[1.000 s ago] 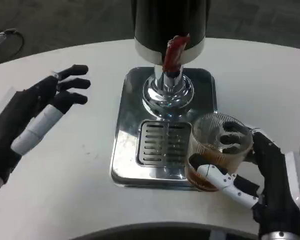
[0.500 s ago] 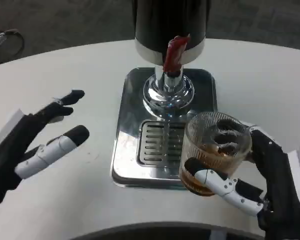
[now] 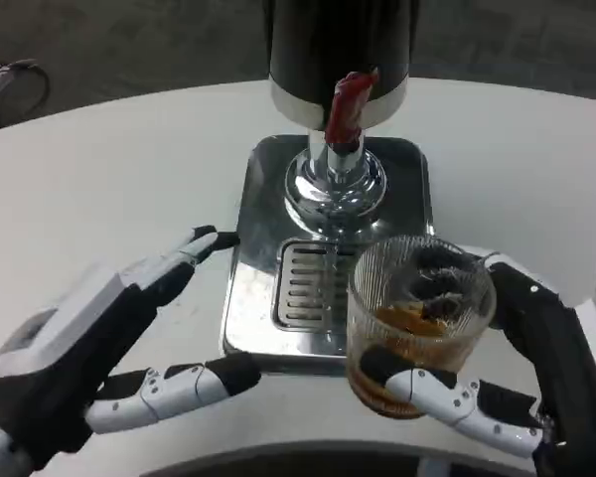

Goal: Grasp the cup under the faucet to collect the drink, then remove the cup.

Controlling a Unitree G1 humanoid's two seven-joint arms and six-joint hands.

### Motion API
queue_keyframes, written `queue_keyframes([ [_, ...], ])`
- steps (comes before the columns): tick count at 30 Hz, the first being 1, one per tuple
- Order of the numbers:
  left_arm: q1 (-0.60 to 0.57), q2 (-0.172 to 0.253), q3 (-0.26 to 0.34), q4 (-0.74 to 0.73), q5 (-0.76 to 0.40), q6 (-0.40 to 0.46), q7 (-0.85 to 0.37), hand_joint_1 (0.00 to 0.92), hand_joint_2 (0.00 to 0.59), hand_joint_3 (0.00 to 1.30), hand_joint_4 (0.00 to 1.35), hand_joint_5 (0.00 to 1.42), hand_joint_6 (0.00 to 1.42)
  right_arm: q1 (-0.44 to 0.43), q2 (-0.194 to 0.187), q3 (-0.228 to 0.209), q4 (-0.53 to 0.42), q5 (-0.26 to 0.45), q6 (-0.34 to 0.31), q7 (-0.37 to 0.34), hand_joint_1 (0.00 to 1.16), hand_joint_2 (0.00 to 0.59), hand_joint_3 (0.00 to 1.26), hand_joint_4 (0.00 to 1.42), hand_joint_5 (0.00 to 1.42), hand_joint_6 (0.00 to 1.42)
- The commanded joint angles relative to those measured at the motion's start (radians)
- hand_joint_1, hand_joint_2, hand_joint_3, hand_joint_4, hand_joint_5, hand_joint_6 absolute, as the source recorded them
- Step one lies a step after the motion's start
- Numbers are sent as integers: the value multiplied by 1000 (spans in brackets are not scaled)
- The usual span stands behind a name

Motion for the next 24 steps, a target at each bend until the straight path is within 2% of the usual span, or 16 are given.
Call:
queue_keyframes([
  [1,103,1,18,-97,8,-30,-9,0,25,87,0,29,61,70,-38,-24,-105,46,-59,40,863,205,829,896,920,437],
  [4,154,2,22,-126,4,-48,-14,0,24,87,0,28,61,103,-53,-46,-143,81,-49,66,865,203,833,906,930,441],
  [8,226,-1,40,-156,4,-82,-8,0,25,86,0,27,61,137,-82,-72,-164,93,-75,86,866,203,833,907,931,442],
  [10,253,-3,41,-172,6,-109,-9,0,27,83,0,27,61,147,-91,-75,-169,95,-88,89,866,203,834,907,932,444],
  [15,294,-9,29,-202,30,-158,-7,0,35,59,0,23,60,151,-91,-83,-177,107,-73,102,864,202,834,907,932,450],
  [19,318,-26,27,-221,56,-164,-3,0,35,56,0,19,60,162,-99,-84,-180,104,-82,107,858,200,842,907,932,463],
  [24,322,-32,42,-230,86,-168,-5,0,40,47,0,0,60,172,-100,-64,-175,93,-96,106,855,199,843,907,942,466],
])
